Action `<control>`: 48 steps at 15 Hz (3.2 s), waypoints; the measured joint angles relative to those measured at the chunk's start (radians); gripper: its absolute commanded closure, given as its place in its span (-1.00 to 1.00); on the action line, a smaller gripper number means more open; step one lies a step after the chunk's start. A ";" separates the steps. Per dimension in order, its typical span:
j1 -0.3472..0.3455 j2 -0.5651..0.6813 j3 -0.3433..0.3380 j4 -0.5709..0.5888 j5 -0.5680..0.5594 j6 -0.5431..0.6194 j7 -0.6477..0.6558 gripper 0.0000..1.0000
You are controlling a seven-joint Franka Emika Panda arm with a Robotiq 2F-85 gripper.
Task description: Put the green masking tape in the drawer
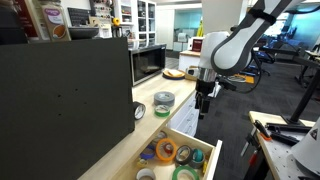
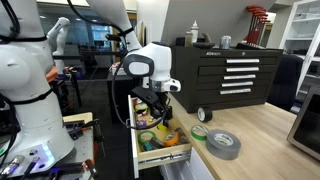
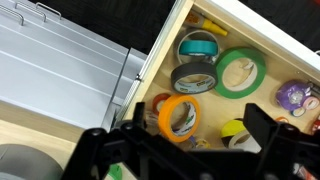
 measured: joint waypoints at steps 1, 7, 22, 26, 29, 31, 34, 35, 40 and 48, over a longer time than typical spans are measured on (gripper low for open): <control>-0.003 0.000 0.000 0.000 0.000 0.000 0.000 -1.00; -0.006 0.000 0.000 0.000 0.000 0.000 0.000 -1.00; -0.092 0.193 0.152 0.204 0.046 0.001 -0.191 -1.00; -0.140 0.258 0.182 0.278 0.046 0.000 -0.260 -1.00; -0.163 0.300 0.204 0.323 0.044 -0.004 -0.298 -1.00; -0.176 0.325 0.214 0.349 0.038 -0.009 -0.320 -1.00; -0.185 0.359 0.216 0.392 0.014 -0.025 -0.338 -1.00; -0.185 0.369 0.216 0.408 0.002 -0.031 -0.339 -1.00; -0.185 0.407 0.217 0.482 -0.056 -0.064 -0.339 -1.00; -0.191 0.433 0.193 0.584 -0.137 -0.117 -0.339 -1.00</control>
